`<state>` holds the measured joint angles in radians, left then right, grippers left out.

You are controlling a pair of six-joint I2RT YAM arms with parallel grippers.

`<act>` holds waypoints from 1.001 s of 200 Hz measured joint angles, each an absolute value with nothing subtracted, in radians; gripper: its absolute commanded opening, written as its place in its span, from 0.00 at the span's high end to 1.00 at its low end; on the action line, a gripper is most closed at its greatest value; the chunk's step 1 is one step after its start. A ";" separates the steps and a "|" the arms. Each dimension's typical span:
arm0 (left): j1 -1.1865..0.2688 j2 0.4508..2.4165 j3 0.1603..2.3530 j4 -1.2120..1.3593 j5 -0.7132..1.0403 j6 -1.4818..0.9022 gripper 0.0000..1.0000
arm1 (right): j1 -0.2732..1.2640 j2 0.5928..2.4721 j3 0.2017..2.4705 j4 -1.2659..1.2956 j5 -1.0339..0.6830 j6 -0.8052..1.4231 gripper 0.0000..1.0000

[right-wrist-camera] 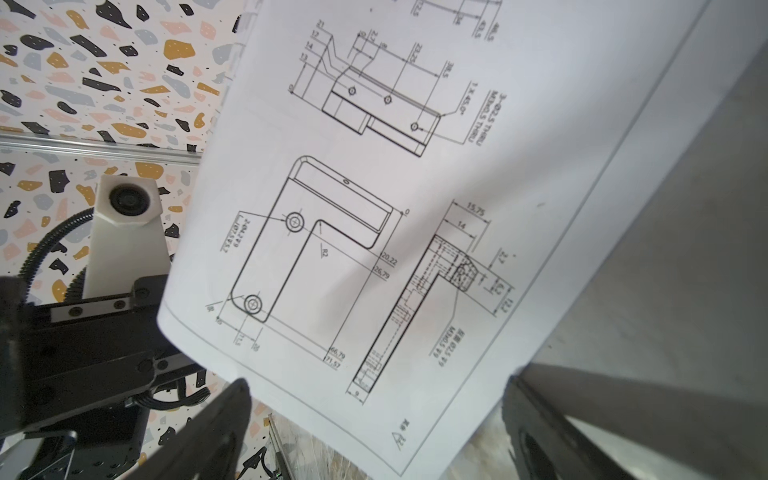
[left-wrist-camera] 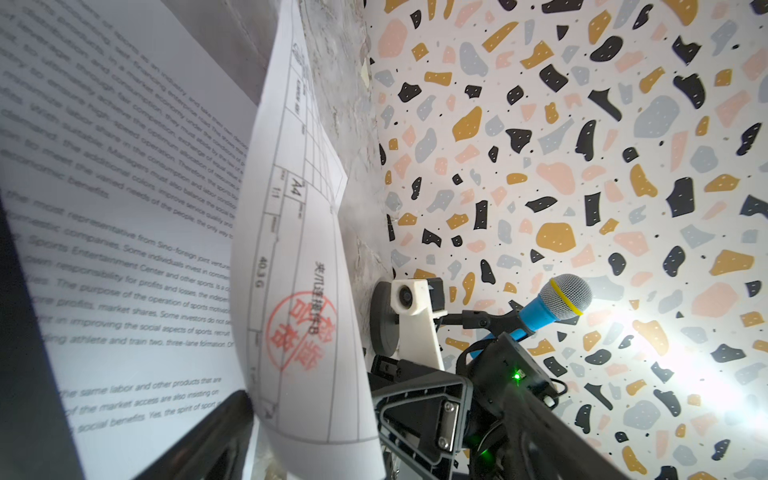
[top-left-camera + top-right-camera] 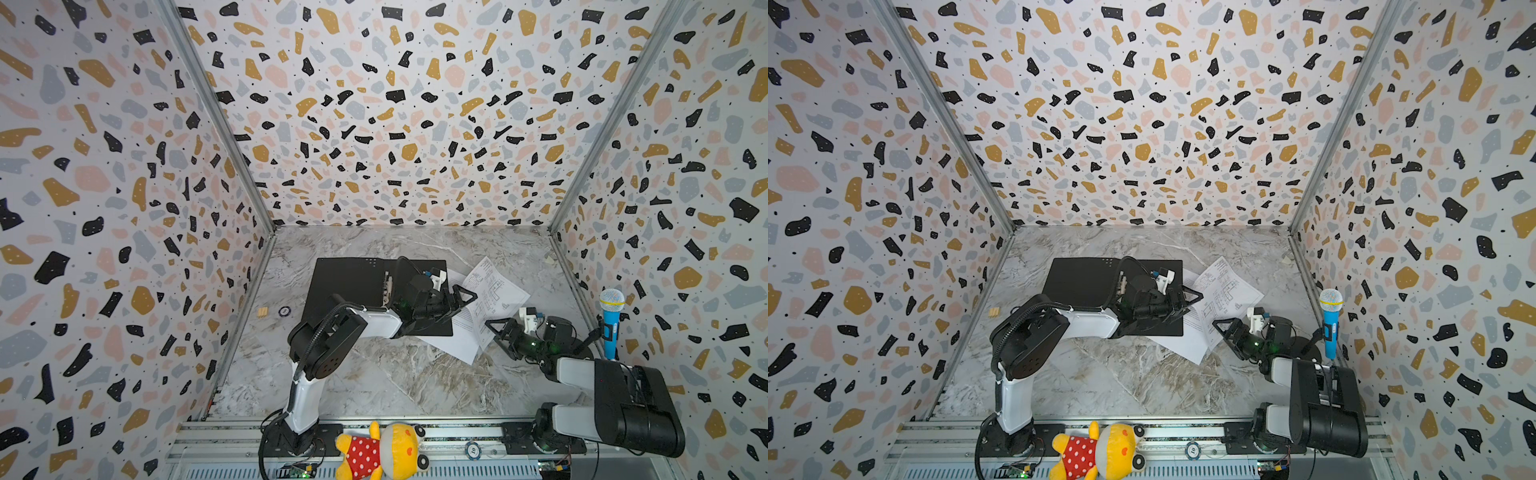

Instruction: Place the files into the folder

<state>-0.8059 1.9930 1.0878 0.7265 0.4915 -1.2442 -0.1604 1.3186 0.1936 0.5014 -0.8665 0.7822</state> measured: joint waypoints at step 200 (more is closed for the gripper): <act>-0.806 2.051 1.097 0.694 0.459 -1.226 0.38 | -0.055 1.296 0.225 0.455 -0.730 0.798 0.09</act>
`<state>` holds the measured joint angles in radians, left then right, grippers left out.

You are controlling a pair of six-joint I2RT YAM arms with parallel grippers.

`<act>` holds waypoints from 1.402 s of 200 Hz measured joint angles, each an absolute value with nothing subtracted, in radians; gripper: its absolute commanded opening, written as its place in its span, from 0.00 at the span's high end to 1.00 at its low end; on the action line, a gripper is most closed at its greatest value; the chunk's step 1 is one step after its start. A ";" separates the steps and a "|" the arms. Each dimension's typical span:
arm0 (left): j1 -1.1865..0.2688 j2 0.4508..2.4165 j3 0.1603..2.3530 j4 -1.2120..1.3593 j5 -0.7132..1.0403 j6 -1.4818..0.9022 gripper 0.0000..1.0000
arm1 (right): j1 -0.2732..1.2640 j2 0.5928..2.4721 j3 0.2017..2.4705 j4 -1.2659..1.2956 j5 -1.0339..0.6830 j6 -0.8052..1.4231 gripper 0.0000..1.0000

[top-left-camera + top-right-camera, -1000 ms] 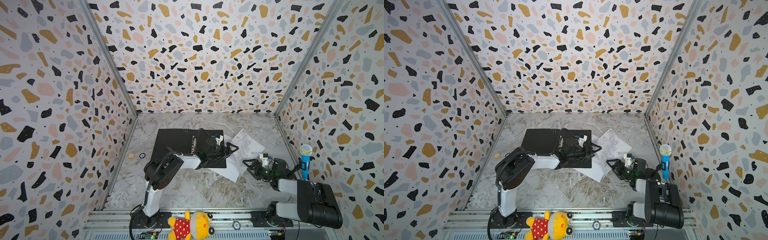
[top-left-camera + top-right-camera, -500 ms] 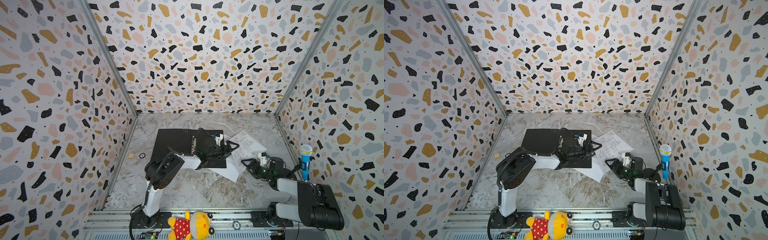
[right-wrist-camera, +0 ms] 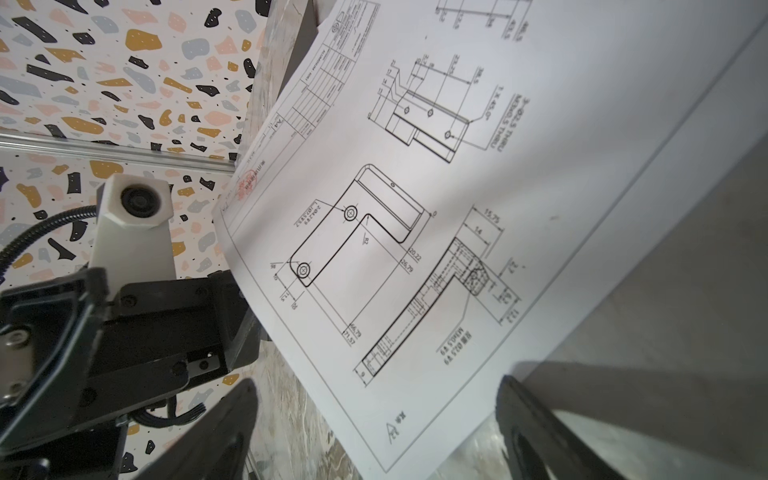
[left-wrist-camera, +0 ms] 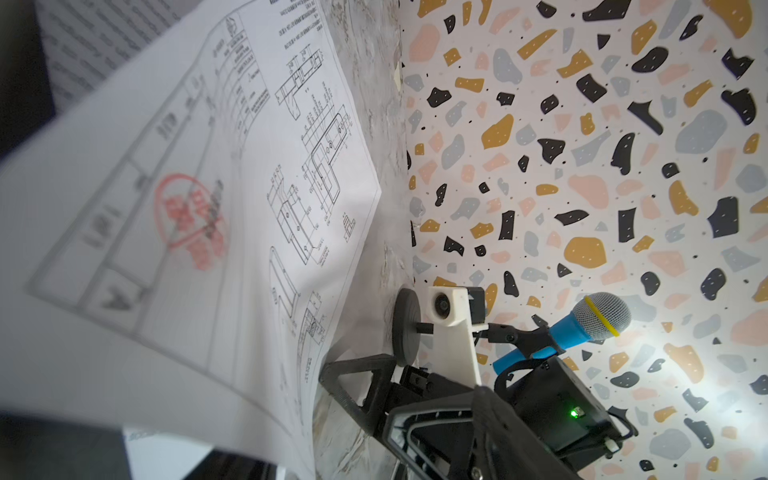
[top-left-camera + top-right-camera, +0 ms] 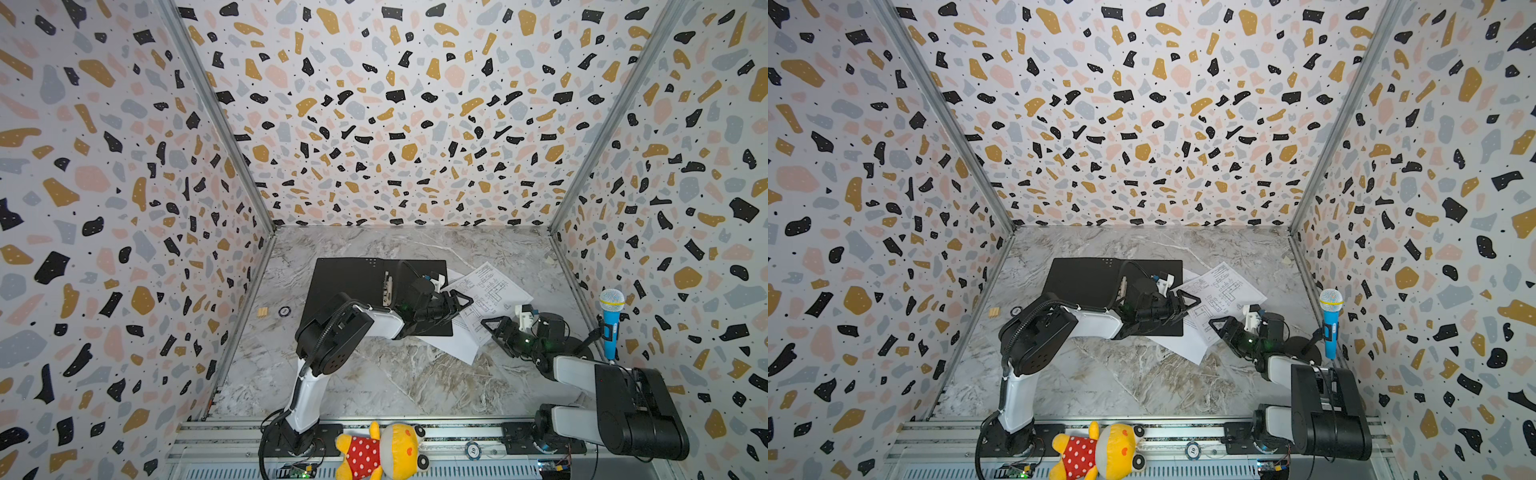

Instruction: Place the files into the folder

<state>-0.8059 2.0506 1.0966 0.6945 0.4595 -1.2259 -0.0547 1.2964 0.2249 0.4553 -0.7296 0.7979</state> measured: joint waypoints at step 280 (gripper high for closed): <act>-0.801 1.992 0.965 0.835 0.458 -1.330 0.96 | -0.204 1.307 0.124 0.610 -0.868 1.003 0.24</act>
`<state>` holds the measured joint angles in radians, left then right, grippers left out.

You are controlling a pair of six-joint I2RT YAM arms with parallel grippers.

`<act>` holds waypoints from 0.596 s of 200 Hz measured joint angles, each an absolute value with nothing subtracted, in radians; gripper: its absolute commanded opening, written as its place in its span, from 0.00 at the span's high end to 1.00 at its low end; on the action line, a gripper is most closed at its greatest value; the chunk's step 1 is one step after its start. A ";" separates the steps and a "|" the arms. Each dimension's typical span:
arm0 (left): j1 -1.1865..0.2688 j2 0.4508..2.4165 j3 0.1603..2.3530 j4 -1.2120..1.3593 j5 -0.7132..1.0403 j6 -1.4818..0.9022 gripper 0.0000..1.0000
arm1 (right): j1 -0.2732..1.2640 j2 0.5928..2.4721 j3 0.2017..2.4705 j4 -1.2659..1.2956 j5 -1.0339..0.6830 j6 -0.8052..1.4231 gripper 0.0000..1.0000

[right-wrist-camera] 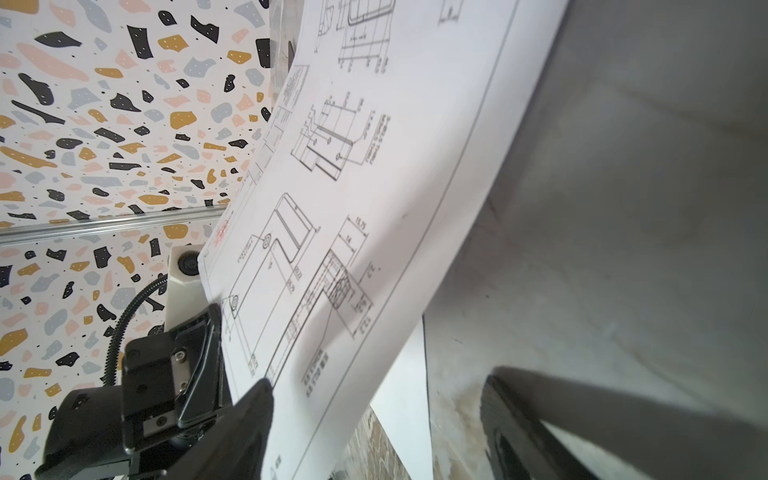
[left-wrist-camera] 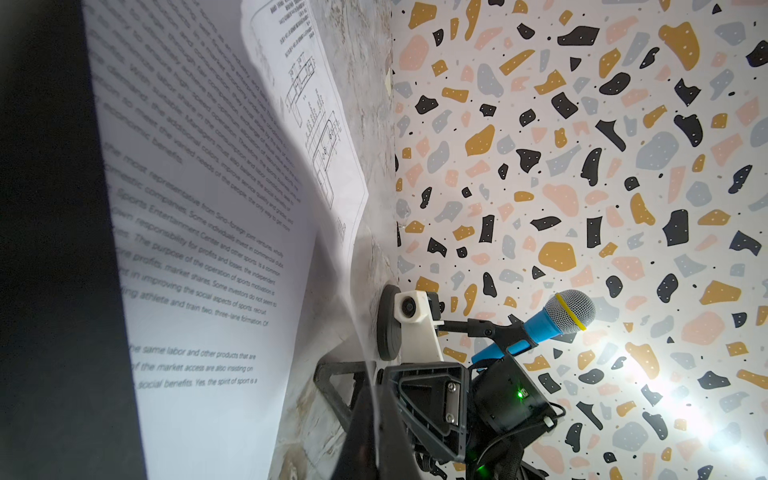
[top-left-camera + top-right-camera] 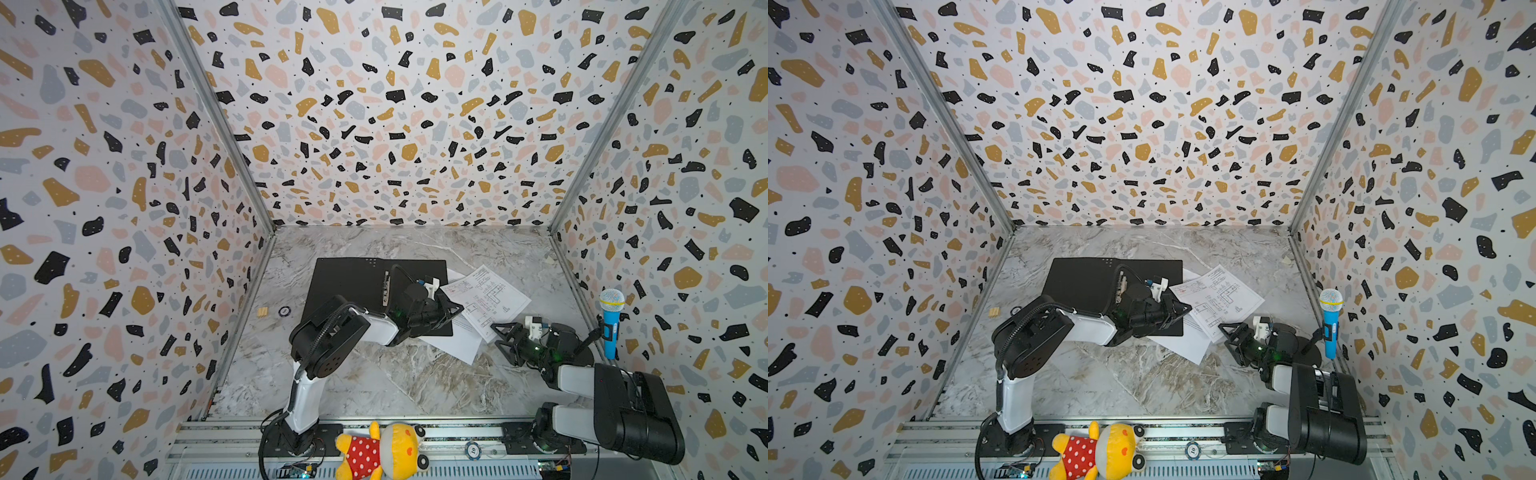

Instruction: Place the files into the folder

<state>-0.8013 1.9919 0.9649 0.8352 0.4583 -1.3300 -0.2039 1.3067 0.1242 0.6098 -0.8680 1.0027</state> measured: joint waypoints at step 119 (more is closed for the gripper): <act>-0.801 1.890 0.800 0.894 0.470 -1.355 0.95 | -0.234 1.416 0.152 0.719 -0.855 1.036 0.46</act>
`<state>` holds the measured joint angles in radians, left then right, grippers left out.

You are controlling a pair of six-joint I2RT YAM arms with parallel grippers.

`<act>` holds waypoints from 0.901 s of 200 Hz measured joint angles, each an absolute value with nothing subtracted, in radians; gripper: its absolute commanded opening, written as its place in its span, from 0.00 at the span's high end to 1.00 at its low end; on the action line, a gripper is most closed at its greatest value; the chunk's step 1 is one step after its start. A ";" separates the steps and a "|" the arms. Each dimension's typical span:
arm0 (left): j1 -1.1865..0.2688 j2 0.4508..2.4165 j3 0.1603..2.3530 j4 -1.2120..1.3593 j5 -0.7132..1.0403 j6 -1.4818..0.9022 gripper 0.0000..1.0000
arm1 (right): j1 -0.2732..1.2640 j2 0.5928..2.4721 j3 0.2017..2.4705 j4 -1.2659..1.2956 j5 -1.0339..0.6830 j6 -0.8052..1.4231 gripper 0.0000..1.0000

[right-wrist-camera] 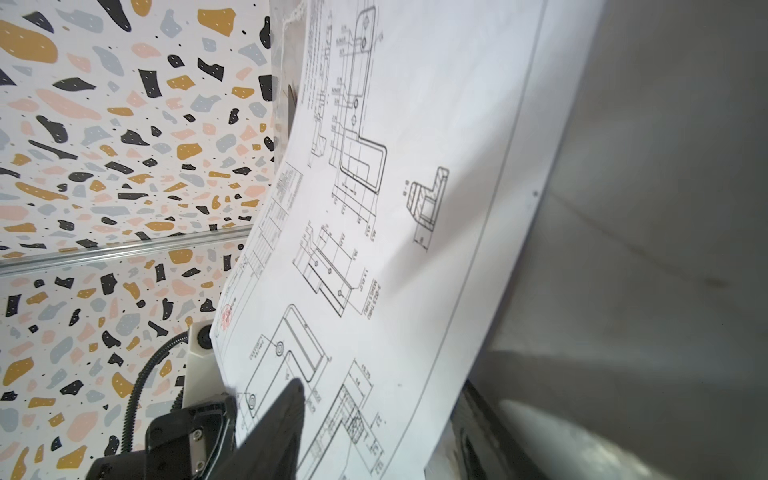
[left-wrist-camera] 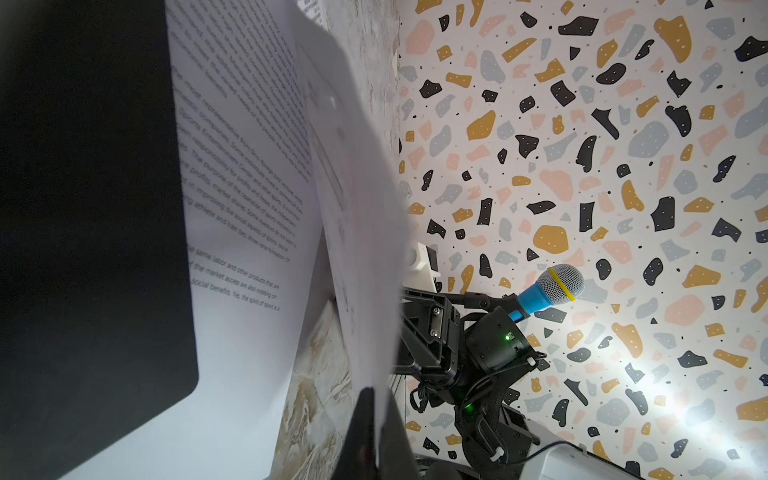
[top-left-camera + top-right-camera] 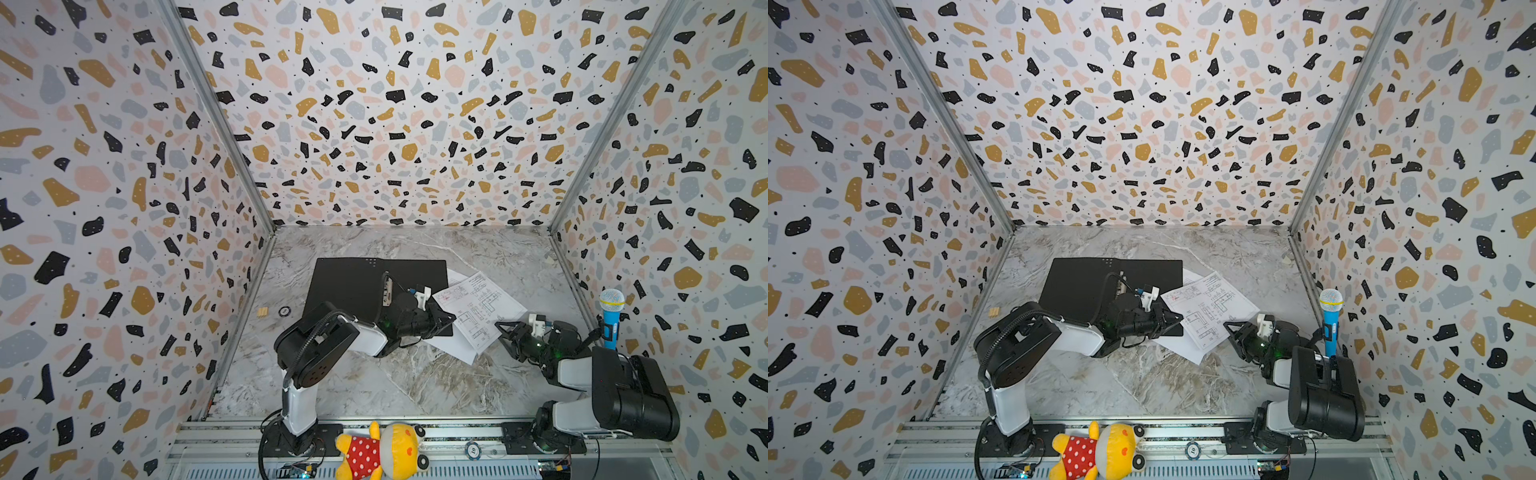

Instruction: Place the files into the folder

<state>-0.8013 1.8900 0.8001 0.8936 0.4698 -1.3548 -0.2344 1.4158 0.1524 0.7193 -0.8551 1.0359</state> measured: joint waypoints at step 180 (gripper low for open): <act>-0.802 1.876 0.759 0.888 0.482 -1.345 0.88 | -0.234 1.425 0.203 0.741 -0.860 1.005 1.00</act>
<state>-0.8017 1.8759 0.7593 0.8875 0.4816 -1.3453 -0.2340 1.4246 0.2031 0.7414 -0.8597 1.0054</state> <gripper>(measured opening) 0.111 0.047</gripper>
